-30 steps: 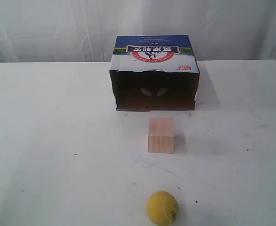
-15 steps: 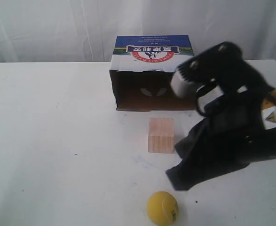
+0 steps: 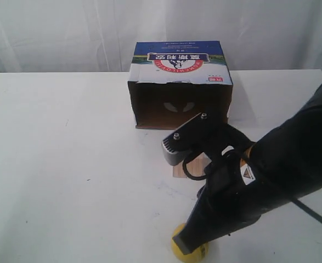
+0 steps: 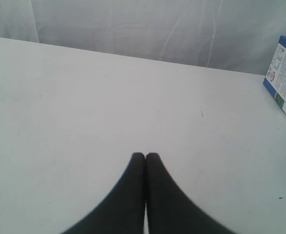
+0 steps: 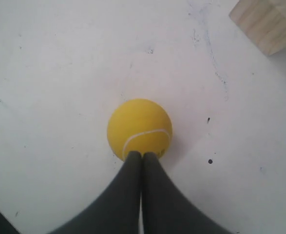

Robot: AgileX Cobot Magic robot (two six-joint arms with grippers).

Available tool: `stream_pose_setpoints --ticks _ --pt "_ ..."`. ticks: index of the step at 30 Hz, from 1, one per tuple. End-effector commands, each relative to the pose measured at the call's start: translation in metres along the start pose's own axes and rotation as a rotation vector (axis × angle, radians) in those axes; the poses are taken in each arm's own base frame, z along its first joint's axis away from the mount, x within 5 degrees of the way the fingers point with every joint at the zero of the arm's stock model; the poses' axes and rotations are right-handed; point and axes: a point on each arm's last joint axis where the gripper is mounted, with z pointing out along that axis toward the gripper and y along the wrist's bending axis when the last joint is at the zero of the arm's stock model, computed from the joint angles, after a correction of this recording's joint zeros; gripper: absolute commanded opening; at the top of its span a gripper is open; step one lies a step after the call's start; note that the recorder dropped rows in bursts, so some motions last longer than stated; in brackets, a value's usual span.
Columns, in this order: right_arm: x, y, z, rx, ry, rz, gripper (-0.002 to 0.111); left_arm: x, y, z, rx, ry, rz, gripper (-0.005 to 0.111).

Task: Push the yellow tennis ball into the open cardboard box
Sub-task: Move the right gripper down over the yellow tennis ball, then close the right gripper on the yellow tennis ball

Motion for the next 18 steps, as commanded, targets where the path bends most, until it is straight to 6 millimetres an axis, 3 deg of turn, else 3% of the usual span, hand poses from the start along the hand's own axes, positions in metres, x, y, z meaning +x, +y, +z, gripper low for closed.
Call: stream_pose_setpoints --ticks 1,18 --pt "0.001 0.000 0.014 0.003 0.004 -0.001 0.000 0.001 0.000 0.000 -0.001 -0.005 -0.003 0.000" --pt "0.007 0.002 0.054 -0.018 0.122 0.039 0.000 0.001 0.000 0.000 -0.001 -0.005 -0.003 0.000"
